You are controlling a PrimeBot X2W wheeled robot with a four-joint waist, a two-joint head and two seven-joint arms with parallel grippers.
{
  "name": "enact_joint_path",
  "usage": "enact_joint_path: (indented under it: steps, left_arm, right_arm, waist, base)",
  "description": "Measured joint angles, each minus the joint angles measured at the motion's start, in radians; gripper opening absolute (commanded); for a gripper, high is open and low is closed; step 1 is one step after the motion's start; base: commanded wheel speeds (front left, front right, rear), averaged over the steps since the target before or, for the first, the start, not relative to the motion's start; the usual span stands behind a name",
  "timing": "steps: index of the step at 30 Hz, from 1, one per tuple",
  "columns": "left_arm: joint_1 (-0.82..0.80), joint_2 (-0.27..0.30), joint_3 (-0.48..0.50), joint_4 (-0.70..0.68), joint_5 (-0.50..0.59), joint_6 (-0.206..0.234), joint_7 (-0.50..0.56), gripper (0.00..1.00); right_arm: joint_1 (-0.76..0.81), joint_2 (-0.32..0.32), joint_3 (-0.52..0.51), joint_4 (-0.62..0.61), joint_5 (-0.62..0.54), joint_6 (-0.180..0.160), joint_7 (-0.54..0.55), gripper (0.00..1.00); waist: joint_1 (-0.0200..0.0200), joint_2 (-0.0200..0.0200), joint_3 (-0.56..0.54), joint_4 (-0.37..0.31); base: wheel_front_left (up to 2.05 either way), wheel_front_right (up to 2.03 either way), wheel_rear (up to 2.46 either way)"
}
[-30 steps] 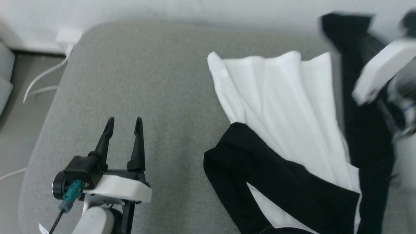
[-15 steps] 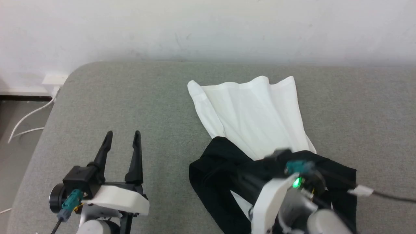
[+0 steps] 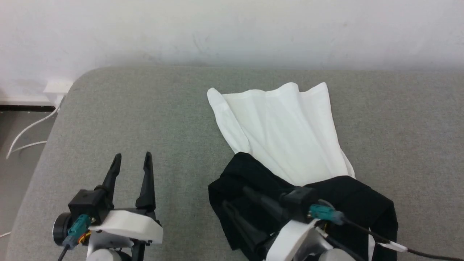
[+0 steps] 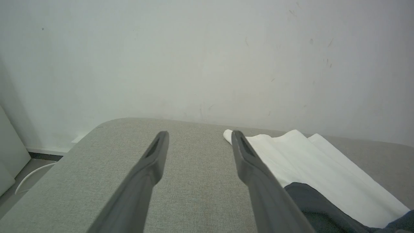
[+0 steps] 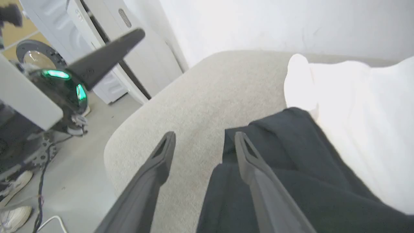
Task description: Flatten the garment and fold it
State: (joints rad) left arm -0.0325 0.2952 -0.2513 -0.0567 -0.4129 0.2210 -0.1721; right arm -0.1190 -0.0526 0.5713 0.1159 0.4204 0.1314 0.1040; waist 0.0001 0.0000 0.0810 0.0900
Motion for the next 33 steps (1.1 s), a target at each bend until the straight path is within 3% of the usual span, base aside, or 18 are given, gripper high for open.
enact_joint_path:
  steps: [4,8,14,19,27,33]
  left_arm:
    - [0.023,0.003,0.016,0.010,-0.002,0.018,-0.001,1.00]
    - [0.035,0.006,0.033,0.011,-0.010,0.041,-0.001,1.00]
    - [0.043,0.011,0.056,0.015,-0.019,0.063,0.009,1.00]
    - [0.007,0.021,0.072,0.044,-0.035,0.060,0.023,1.00]
    - [-0.330,0.062,0.054,0.160,-0.061,-0.044,0.099,1.00]
    - [-0.644,0.074,0.004,0.340,-0.063,-0.140,0.215,1.00]
  right_arm:
    - [0.007,-0.008,-0.085,-0.083,-0.050,0.000,-0.084,1.00]
    - [0.040,-0.011,-0.254,-0.154,-0.155,0.000,-0.117,1.00]
    - [0.082,-0.007,-0.493,-0.232,-0.247,0.000,-0.098,1.00]
    - [0.105,-0.003,-0.590,-0.303,-0.277,0.000,-0.045,1.00]
    - [0.081,-0.001,-0.636,-0.377,-0.258,0.000,-0.026,1.00]
    - [0.026,0.000,-0.608,-0.372,-0.235,0.000,-0.035,1.00]
  waist:
    - [-0.0001,0.0000,-0.014,-0.005]
    - [0.0000,0.0000,-0.025,-0.015]
    - [-0.0001,0.0000,-0.022,-0.032]
    - [-0.0001,0.0000,0.014,-0.045]
    - [0.0001,0.0000,0.126,-0.077]
    - [0.0003,0.0000,0.216,-0.117]
  base:
    - [0.00,0.00,0.00]
    - [0.00,0.00,0.00]
    - [0.00,0.00,0.00]
    - [0.00,0.00,0.00]
    - [0.00,0.00,0.00]
    - [0.00,0.00,0.00]
